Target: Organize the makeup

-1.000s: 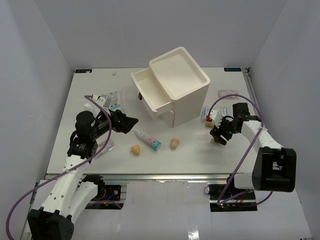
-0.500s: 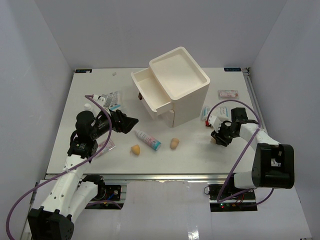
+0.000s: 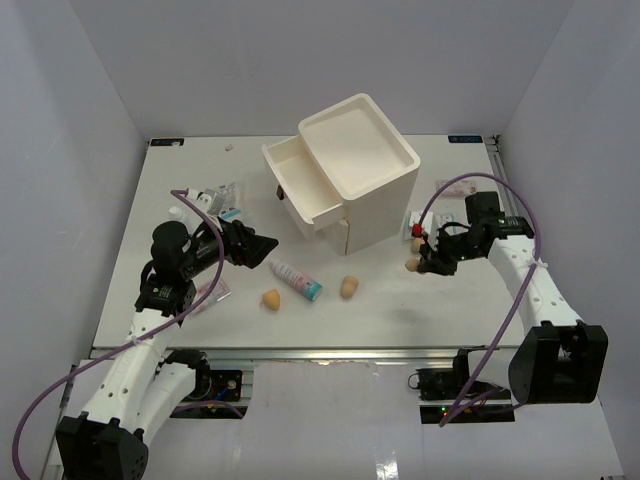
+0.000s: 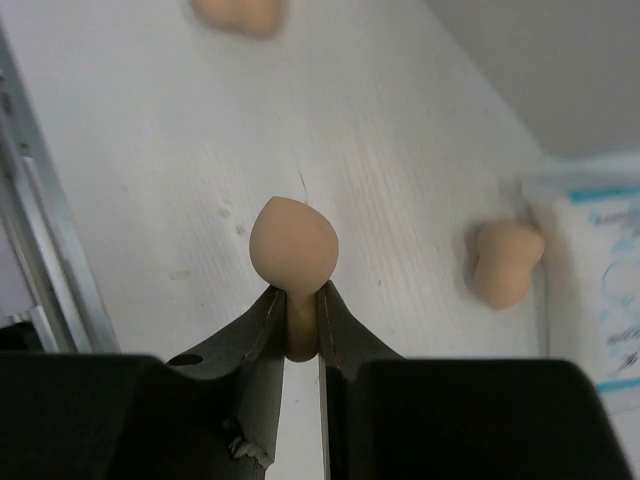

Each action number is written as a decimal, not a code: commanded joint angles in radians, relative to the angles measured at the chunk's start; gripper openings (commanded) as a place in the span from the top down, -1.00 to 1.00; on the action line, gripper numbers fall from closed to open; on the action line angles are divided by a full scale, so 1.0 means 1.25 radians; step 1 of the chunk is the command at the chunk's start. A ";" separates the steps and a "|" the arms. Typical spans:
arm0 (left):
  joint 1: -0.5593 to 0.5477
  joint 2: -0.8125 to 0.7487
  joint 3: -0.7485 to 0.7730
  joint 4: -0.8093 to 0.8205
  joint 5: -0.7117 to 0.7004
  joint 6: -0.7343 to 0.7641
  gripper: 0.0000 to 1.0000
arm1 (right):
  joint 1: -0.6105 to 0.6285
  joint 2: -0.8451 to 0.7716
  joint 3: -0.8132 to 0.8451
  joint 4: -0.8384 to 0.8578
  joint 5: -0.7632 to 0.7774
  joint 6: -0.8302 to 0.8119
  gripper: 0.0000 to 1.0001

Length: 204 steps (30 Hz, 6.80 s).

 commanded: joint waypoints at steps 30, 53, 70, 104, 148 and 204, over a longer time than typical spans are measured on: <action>-0.004 -0.152 -0.086 -0.134 -0.028 -0.294 -0.92 | 0.486 0.519 0.877 0.340 0.313 0.693 0.16; -0.290 0.089 -0.147 -0.248 -0.478 -0.343 -0.43 | 0.396 0.058 0.410 0.294 -0.053 0.457 -0.63; -0.395 0.315 -0.056 -0.277 -0.759 -0.346 0.18 | 0.054 -0.195 -0.087 0.486 -0.380 0.525 -0.50; -0.395 0.543 0.709 -0.289 -0.713 0.002 0.86 | -0.012 -0.211 -0.114 0.485 -0.319 0.508 -0.51; -0.300 -0.082 0.079 -0.114 -0.551 0.173 -0.61 | -0.032 0.140 -0.087 0.417 0.166 0.026 -0.37; -0.291 -0.125 0.040 -0.070 -0.300 0.220 -0.63 | 0.356 0.124 0.474 0.227 -0.120 0.364 0.85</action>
